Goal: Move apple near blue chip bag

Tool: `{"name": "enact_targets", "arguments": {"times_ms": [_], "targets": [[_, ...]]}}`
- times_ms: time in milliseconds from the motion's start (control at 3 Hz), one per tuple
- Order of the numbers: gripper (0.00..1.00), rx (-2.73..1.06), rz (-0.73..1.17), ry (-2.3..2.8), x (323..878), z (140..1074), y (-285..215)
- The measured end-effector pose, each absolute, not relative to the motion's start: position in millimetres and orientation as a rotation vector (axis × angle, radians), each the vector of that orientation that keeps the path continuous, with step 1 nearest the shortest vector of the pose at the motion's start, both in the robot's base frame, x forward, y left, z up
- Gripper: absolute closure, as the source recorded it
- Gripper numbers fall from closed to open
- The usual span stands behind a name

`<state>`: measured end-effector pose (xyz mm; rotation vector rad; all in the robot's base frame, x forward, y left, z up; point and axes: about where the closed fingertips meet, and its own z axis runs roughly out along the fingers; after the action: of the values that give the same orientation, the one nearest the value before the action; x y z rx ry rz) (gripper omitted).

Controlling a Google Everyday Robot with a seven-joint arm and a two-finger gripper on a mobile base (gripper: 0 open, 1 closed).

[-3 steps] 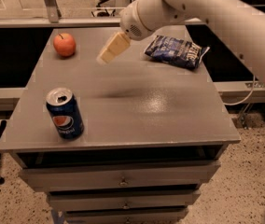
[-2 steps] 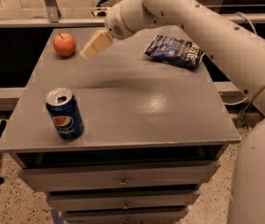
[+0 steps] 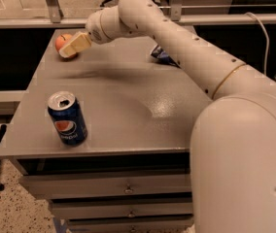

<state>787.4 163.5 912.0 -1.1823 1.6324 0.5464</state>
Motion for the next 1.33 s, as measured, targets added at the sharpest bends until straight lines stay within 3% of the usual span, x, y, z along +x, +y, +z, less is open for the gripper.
{"name": "enact_targets", "arguments": {"times_ms": [1000, 1333], "targets": [[0.0, -1.141, 0.657, 1.666, 812, 875, 218], [0.25, -1.138, 0.671, 1.66, 812, 873, 224]]}}
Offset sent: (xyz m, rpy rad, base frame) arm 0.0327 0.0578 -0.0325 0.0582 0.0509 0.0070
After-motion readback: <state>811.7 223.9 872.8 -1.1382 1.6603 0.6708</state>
